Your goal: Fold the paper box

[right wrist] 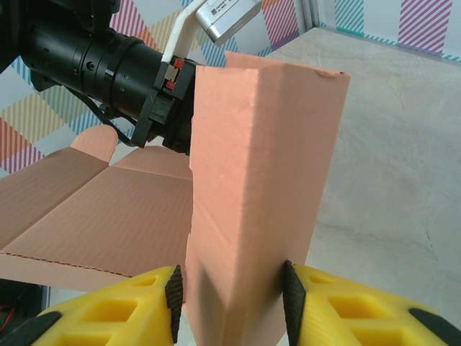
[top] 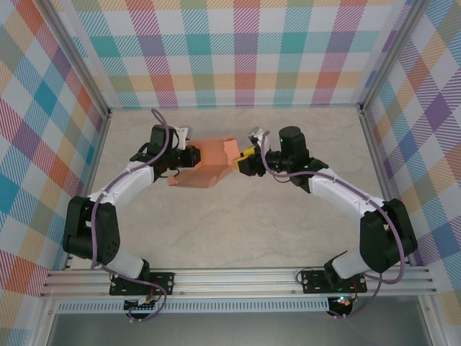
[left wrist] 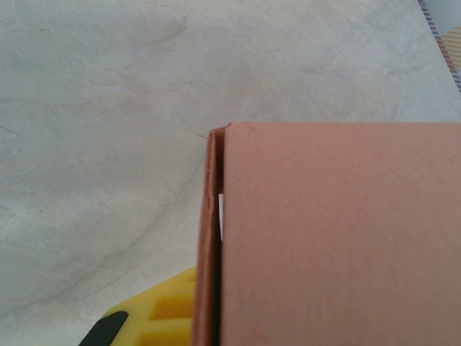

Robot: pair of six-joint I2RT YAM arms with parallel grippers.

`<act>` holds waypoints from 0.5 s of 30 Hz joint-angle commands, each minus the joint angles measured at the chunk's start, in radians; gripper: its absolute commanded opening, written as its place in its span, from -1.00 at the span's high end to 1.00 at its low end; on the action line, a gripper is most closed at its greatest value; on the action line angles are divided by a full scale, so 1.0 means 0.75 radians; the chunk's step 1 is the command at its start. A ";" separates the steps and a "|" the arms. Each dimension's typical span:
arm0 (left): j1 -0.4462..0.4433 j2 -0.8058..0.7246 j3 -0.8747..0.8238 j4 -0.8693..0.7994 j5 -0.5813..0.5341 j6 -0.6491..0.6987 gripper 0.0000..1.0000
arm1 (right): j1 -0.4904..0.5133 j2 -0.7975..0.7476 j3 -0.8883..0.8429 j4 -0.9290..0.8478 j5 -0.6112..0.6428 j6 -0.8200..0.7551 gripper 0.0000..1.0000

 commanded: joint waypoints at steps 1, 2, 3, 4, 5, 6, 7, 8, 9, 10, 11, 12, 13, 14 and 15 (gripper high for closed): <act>-0.006 0.008 0.029 0.018 -0.031 -0.013 1.00 | 0.007 -0.051 0.033 -0.012 -0.059 -0.029 0.19; -0.006 0.007 0.029 0.016 -0.031 -0.013 1.00 | 0.006 -0.054 0.033 -0.012 -0.057 -0.028 0.20; -0.006 0.007 0.029 0.014 -0.031 -0.011 1.00 | 0.006 -0.056 0.035 -0.018 -0.059 -0.030 0.21; -0.006 0.007 0.030 0.012 -0.030 -0.009 1.00 | 0.005 -0.056 0.039 -0.025 -0.065 -0.033 0.22; -0.006 0.008 0.030 0.010 -0.031 -0.009 1.00 | 0.002 -0.056 0.043 -0.031 -0.072 -0.036 0.23; -0.006 0.007 0.028 0.010 -0.030 -0.007 1.00 | -0.004 -0.056 0.045 -0.031 -0.088 -0.031 0.23; -0.006 0.006 0.030 0.010 -0.026 -0.005 1.00 | -0.012 -0.056 0.043 -0.025 -0.128 -0.025 0.22; -0.006 0.005 0.028 0.010 -0.025 -0.005 1.00 | -0.019 -0.056 0.044 -0.023 -0.159 -0.020 0.21; -0.006 0.003 0.027 0.010 -0.021 -0.005 1.00 | -0.024 -0.056 0.047 -0.026 -0.184 -0.018 0.20; -0.006 0.002 0.025 0.010 -0.022 -0.004 1.00 | -0.028 -0.056 0.056 -0.039 -0.204 -0.016 0.19; -0.006 -0.001 0.024 0.010 -0.024 -0.002 1.00 | -0.034 -0.053 0.065 -0.047 -0.235 -0.014 0.18; -0.006 -0.002 0.024 0.008 -0.025 0.001 1.00 | -0.038 -0.051 0.072 -0.056 -0.259 -0.013 0.17; -0.006 -0.003 0.024 0.008 -0.025 0.003 1.00 | -0.043 -0.045 0.083 -0.066 -0.289 -0.012 0.16; -0.006 -0.003 0.026 0.008 -0.022 0.006 1.00 | -0.048 -0.039 0.090 -0.074 -0.303 -0.010 0.15; -0.006 -0.003 0.025 0.009 -0.018 0.007 1.00 | -0.051 -0.034 0.097 -0.082 -0.311 -0.009 0.12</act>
